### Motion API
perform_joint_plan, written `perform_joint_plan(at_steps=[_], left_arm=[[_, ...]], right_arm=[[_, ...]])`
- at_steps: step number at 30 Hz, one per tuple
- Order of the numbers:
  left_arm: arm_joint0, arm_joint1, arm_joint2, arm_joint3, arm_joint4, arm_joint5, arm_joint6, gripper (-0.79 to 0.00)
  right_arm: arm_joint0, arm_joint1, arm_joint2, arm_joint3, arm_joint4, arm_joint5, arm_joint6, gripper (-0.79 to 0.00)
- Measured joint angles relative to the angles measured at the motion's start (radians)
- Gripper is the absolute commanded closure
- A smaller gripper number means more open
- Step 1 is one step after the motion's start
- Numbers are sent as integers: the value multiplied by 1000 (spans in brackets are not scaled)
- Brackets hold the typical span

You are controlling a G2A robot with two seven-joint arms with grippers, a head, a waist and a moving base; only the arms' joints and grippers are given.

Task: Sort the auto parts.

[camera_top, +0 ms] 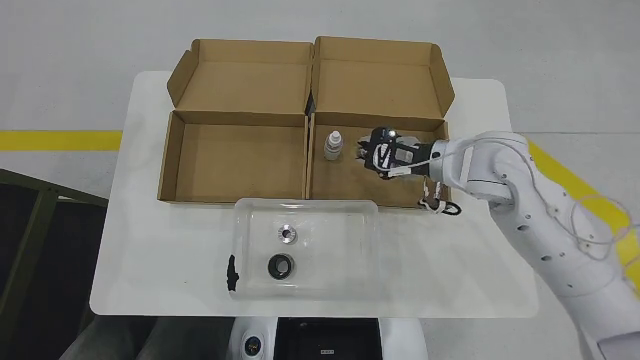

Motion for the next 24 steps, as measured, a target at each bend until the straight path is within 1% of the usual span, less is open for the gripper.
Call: perform_joint_plan(at_steps=[6,13,21,24], left_arm=[[0,0,0,0,0,0,0,-785],[0,0,0,0,0,0,0,-785],[0,0,0,0,0,0,0,-785],[0,0,0,0,0,0,0,-785]], right_arm=[[76,-28,-75,68,1,7,47,0],[150,-64,-156,178,11,12,91,0],[203,-95,-214,271,9,3,118,0],[222,-106,-235,290,-16,9,129,0]])
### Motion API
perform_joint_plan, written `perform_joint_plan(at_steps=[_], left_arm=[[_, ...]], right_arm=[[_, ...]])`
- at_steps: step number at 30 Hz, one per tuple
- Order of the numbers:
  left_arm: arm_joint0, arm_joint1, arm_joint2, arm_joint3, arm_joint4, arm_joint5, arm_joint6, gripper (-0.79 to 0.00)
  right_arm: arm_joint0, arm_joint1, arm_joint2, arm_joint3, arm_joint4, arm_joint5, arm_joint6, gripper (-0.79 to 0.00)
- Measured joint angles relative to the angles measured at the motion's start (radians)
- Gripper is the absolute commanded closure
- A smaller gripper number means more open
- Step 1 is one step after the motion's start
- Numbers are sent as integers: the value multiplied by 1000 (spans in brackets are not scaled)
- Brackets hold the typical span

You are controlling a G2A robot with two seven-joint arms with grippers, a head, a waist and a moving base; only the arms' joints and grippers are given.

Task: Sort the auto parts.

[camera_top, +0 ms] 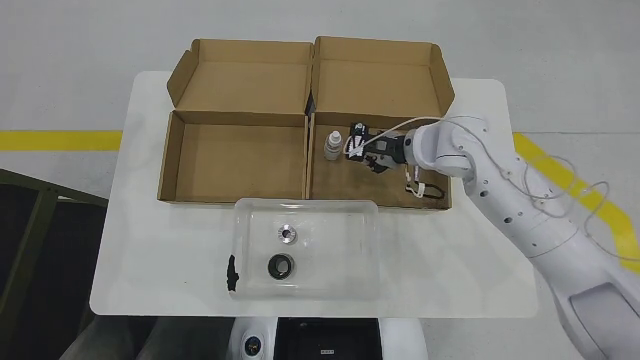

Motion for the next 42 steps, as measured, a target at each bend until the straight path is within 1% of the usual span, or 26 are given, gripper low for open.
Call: perform_joint_plan(at_steps=[3,6,10,11,12,13,21,26,33,38,40,42], left_arm=[[0,0,0,0,0,0,0,-785],[0,0,0,0,0,0,0,-785],[0,0,0,0,0,0,0,-785],[0,0,0,0,0,0,0,-785],[0,0,0,0,0,0,0,-785],[0,0,0,0,0,0,0,-785],[0,0,0,0,0,0,0,-785],[0,0,0,0,0,0,0,-785],[0,0,0,0,0,0,0,-785],[0,0,0,0,0,0,0,-785],[0,0,0,0,0,0,0,-785],[0,0,0,0,0,0,0,-785]], right_arm=[[8,-9,-16,7,-29,13,2,0],[10,-16,-26,18,-36,16,-5,-74],[17,-25,-38,32,-55,21,-2,-132],[19,-27,-41,33,-61,22,0,-175],[20,-29,-42,35,-64,24,-1,-237],[21,-31,-43,39,-66,25,-3,-262],[13,-39,-35,58,-57,24,-39,-289],[-2,-32,2,40,-40,24,-67,-320],[-66,4,100,-49,5,-11,-68,-323],[-139,34,189,-153,48,-27,-73,-317],[-174,45,221,-199,69,-36,-80,-354],[-205,53,245,-239,89,-46,-83,-354]])
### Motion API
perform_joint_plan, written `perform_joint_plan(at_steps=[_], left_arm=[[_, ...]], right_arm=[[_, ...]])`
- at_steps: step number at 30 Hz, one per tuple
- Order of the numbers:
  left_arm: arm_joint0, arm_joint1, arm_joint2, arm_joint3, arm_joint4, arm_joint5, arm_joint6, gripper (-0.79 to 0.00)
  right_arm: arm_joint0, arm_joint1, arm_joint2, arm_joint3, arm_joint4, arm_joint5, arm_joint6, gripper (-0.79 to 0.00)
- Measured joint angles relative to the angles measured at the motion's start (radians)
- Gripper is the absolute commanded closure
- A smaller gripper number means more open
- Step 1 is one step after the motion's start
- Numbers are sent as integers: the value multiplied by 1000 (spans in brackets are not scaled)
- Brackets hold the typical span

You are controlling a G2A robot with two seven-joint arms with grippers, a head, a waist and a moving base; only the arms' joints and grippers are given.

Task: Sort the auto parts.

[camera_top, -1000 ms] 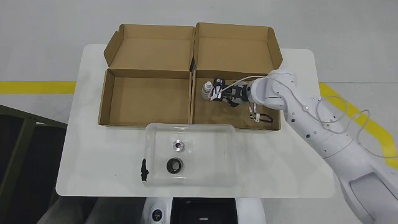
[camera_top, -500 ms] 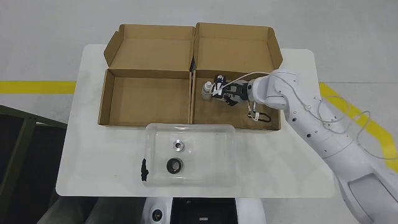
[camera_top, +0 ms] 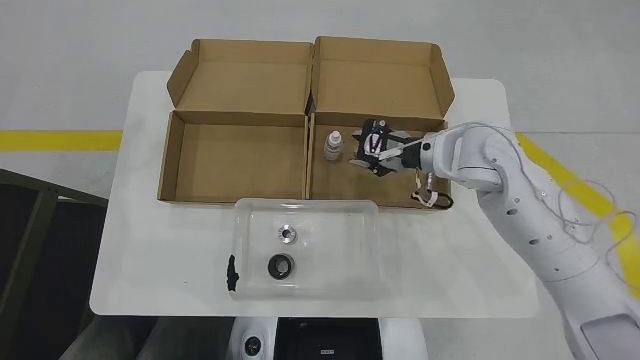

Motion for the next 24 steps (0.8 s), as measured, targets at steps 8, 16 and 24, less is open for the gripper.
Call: perform_joint_plan(at_steps=[8,16,24], left_arm=[[0,0,0,0,0,0,0,-785],[0,0,0,0,0,0,0,-785],[0,0,0,0,0,0,0,-785]], right_arm=[[-130,24,55,-196,22,-5,-20,-360],[-200,22,16,-298,-28,-71,-146,-366],[-197,-1,-92,-289,-96,-61,-173,-366]])
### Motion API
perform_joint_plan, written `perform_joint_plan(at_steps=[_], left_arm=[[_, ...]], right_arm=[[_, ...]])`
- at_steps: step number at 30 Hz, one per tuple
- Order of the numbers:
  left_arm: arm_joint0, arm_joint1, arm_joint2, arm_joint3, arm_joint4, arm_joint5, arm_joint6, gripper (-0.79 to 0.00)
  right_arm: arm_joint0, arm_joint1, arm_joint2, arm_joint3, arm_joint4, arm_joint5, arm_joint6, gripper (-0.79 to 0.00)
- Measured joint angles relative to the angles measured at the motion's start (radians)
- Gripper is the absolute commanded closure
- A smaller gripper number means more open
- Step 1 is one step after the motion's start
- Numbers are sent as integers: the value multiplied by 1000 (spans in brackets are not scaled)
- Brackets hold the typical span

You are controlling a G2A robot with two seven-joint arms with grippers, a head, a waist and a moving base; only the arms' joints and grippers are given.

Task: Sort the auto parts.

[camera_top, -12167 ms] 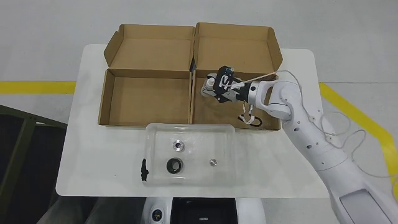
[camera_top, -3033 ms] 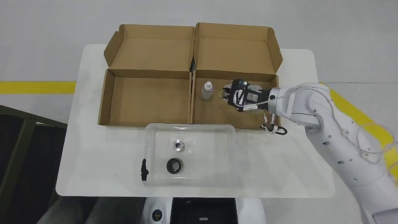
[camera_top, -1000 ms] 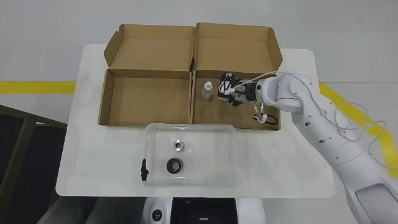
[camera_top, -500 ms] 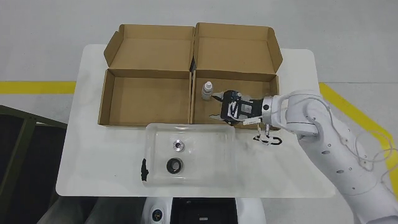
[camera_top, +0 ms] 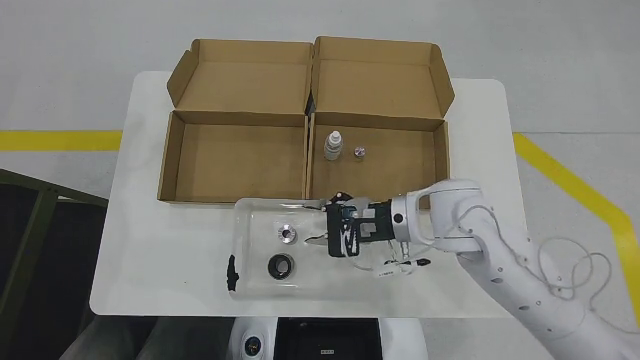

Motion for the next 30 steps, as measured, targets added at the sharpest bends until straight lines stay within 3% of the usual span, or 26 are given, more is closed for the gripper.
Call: perform_joint_plan(at_steps=[16,30], left_arm=[[0,0,0,0,0,0,0,-785],[0,0,0,0,0,0,0,-785]], right_arm=[[86,-66,-186,85,-93,85,55,-351],[103,-91,-221,146,-142,128,112,-357]])
